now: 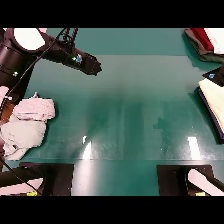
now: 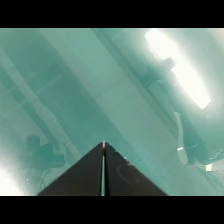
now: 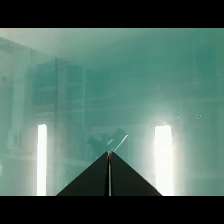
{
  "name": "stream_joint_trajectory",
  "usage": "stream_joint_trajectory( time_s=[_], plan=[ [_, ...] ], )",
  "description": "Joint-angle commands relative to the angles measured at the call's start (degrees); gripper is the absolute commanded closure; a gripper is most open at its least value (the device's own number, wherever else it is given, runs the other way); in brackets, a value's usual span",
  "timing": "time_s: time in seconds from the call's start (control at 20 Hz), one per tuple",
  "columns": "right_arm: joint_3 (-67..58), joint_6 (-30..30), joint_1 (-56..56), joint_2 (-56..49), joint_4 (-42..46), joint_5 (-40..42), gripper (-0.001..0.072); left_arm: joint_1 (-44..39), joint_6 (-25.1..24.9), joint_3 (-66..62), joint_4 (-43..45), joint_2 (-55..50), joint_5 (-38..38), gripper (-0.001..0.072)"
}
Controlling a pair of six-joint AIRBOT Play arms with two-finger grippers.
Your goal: Fold the shirts.
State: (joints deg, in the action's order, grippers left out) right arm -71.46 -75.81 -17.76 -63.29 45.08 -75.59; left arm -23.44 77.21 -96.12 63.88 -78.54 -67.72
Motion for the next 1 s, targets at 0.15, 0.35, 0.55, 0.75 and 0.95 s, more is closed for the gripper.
stream_joint_trajectory(
  time_s=[0.15,0.35,0.55,0.75,0.95],
  plan=[
    [0.0,0.0,0.1,0.0,0.0,0.0,0.0695,0.0,0.0,0.0,0.0,0.0,0.0,0.0683],
    [0.0,0.0,0.1,0.0,-0.1,-0.5,0.0694,0.0,0.0,0.0,0.0,0.0,0.0,0.0683],
    [0.0,0.0,0.1,0.0,-0.1,-2.6,0.0694,0.0,0.0,0.0,-0.4,0.0,2.1,0.0683],
    [0.0,0.0,0.1,0.0,-0.1,-2.6,0.0695,3.0,3.8,-4.9,5.0,1.1,-2.3,0.0683],
    [0.0,0.0,0.1,0.0,-0.1,-2.4,0.0695,9.7,5.6,-8.2,27.1,6.2,-18.4,0.0209]
  ],
)
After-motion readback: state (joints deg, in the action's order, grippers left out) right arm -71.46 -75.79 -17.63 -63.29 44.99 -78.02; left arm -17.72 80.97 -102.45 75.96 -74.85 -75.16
